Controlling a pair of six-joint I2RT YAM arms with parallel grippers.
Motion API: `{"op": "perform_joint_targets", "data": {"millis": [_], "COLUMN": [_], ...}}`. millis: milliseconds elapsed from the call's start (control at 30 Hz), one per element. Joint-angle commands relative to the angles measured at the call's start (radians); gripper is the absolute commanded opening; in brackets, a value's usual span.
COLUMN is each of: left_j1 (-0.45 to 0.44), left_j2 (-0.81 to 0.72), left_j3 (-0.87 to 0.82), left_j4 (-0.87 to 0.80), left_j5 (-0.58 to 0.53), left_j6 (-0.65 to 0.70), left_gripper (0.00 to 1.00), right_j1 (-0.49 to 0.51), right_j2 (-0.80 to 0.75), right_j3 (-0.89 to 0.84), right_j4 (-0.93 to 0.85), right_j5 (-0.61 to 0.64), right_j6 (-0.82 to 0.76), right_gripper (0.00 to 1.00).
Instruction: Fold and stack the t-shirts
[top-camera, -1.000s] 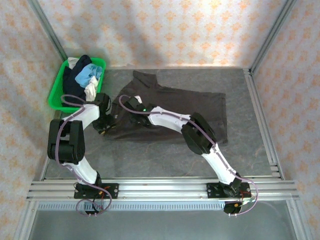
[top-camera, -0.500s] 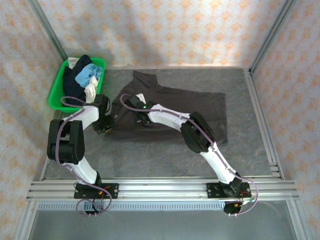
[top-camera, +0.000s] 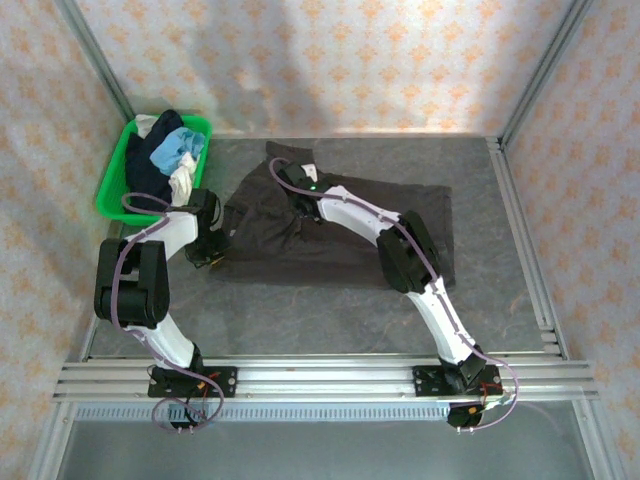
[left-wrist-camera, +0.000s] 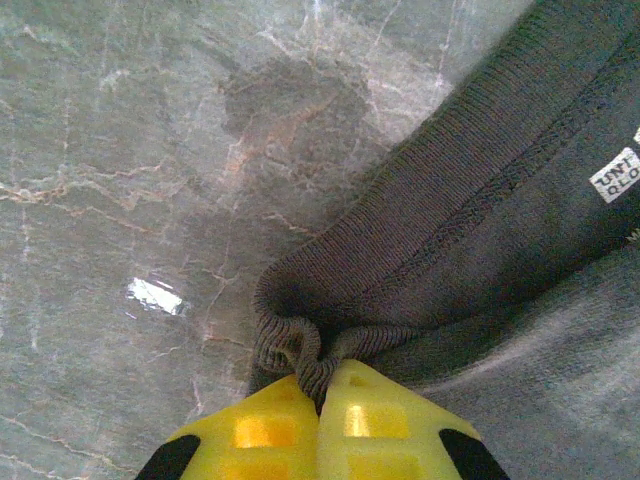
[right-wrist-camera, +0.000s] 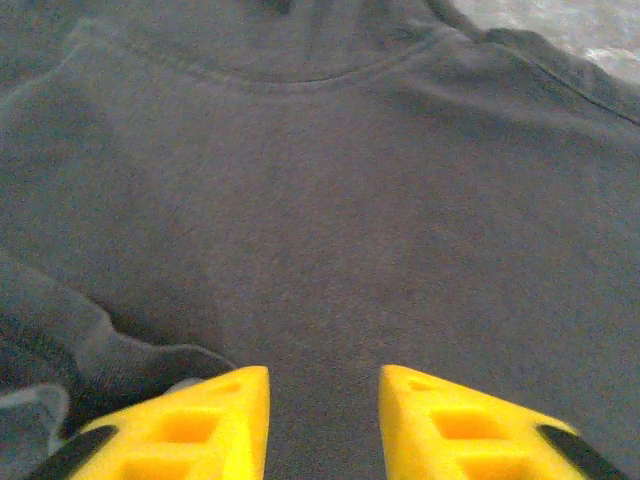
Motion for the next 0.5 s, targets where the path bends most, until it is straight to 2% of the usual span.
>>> {"op": "perform_joint_targets", "data": {"millis": [0, 67, 200, 333, 467], "left_j1": [0.015, 0.015, 0.015, 0.015, 0.017], "left_j2": [0.015, 0.013, -0.009, -0.024, -0.008], "left_j3": [-0.019, -0.011, 0.004, -0.001, -0.003], "left_j4": [-0.019, -0.025, -0.049, -0.052, -0.044], "left_j5": [-0.043, -0.05, -0.074, -0.078, -0.081], "left_j6": [0.003, 0.002, 0.008, 0.007, 0.007], "left_gripper": [0.07, 0.13, 0.13, 0.13, 0.11], "right_j1": [-0.01, -0.009, 0.0, -0.007, -0.018], "right_j2": [-0.086, -0.151, -0.303, -0.46, -0.578], "right_j3": [-0.036, -0.116, -0.363, -0.63, -0.821], "right_j4": [-0.077, -0.064, 0.039, 0.091, 0.081], "right_j5": [0.089, 0.06, -0.015, 0.0, 0.039], "right_j6": [0.011, 0.019, 0.037, 0.109, 0.185], "right_gripper": [0.45, 0.45, 0.47, 0.47, 0.47]}}
